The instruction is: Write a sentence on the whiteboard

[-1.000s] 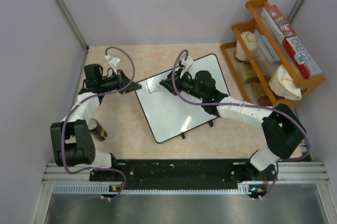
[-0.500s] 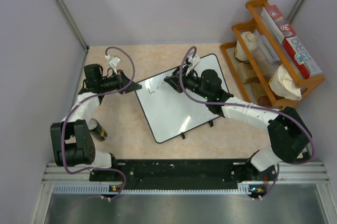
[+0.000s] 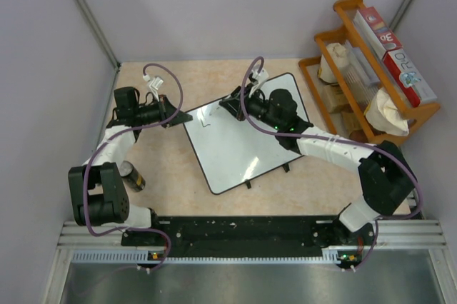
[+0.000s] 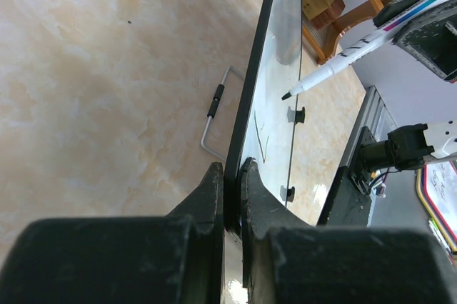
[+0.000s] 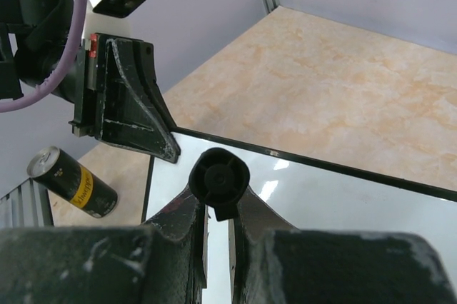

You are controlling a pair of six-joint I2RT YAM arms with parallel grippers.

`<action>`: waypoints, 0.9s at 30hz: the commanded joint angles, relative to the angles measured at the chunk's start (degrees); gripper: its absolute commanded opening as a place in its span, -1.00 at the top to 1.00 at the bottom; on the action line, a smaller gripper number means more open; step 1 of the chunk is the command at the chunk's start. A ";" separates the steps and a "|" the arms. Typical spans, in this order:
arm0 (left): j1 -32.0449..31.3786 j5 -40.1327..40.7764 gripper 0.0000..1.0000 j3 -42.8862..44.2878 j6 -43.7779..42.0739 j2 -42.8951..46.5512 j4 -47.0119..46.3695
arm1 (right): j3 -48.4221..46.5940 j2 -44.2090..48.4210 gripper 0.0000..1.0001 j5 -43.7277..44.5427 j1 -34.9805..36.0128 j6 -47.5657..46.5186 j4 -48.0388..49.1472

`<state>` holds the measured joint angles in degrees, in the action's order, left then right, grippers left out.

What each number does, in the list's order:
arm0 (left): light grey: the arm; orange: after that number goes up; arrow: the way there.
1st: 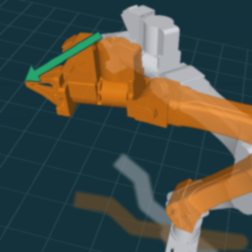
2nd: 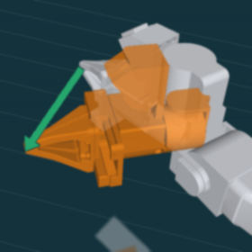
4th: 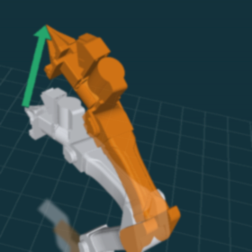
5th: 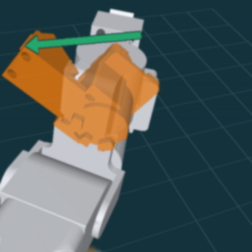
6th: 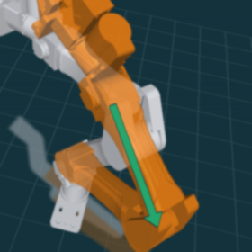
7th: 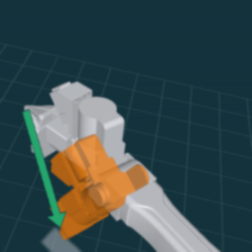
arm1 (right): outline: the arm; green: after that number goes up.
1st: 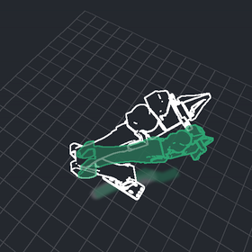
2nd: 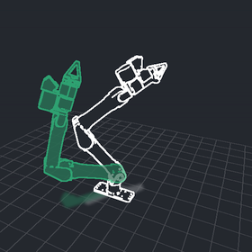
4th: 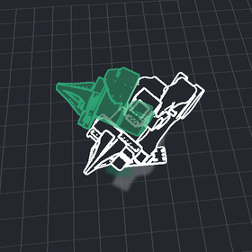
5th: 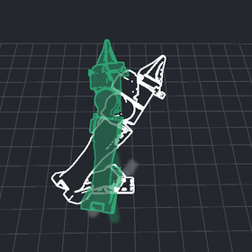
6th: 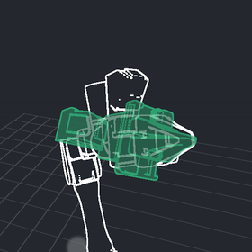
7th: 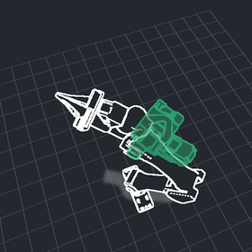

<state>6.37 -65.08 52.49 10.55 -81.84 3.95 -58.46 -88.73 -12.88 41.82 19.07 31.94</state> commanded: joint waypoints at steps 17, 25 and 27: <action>-1.27 7.95 1.00 -0.63 -8.17 0.37 -0.96 | -2.54 -3.12 1.00 0.32 -0.34 -0.70 0.14; -1.36 8.13 1.00 -0.55 -8.35 0.28 -0.69 | -0.34 -3.29 1.00 -1.35 -0.43 -0.61 0.40; -1.36 8.13 1.00 -0.55 -8.35 0.28 -0.69 | -0.08 -3.47 1.00 -1.53 -0.43 -0.61 0.05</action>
<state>6.31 -64.66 52.49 10.41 -81.87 4.36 -58.59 -90.94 -13.58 41.82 19.11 31.75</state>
